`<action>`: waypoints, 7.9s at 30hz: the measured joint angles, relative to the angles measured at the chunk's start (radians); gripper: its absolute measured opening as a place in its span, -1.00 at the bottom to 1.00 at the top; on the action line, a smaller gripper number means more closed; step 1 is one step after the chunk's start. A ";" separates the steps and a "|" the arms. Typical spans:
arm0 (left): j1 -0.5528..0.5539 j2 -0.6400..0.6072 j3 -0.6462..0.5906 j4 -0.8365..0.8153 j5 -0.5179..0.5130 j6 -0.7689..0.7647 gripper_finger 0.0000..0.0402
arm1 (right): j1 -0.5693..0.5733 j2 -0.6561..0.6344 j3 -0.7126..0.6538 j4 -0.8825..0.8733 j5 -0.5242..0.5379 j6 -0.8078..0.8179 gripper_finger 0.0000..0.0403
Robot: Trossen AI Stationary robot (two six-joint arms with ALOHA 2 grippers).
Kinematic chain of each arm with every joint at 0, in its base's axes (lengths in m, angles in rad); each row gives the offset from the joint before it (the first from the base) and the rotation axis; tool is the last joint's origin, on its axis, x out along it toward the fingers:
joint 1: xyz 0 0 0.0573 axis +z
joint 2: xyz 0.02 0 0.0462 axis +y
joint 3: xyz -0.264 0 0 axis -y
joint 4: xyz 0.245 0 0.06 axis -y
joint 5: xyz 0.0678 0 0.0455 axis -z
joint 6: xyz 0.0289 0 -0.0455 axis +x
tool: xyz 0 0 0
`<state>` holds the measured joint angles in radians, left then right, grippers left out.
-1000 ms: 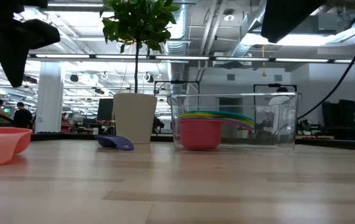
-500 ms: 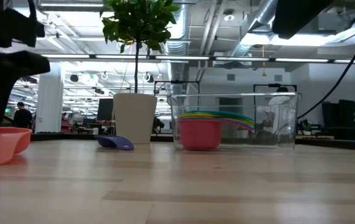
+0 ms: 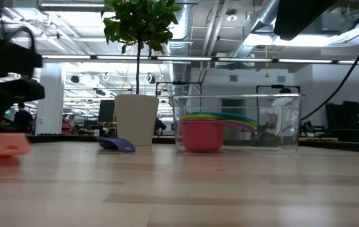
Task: Nest measuring cups in basket
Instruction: Stack the orange measuring cup on top of the light blue measuring cup in the transparent bin, then stack the purple measuring cup on top of the orange measuring cup in the transparent bin
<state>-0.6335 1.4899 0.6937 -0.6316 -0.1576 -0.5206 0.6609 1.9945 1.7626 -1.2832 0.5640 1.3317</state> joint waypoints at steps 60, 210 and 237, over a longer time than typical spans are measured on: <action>0.642 0.589 1.051 -0.277 0.059 0.817 -0.82 | 0.357 -0.104 0.196 -0.275 0.507 0.448 -0.45; 0.644 0.559 1.055 -0.171 0.026 0.640 -1.00 | 0.308 -0.104 0.196 -0.264 0.325 0.362 -0.45; 0.629 0.573 1.055 -0.205 0.027 0.447 -0.71 | 0.309 -0.104 0.196 -0.235 0.294 0.319 -0.45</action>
<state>-0.0048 2.0624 1.7485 -0.8363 -0.1306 -0.0739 0.9695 1.8908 1.9583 -1.5178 0.8585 1.6505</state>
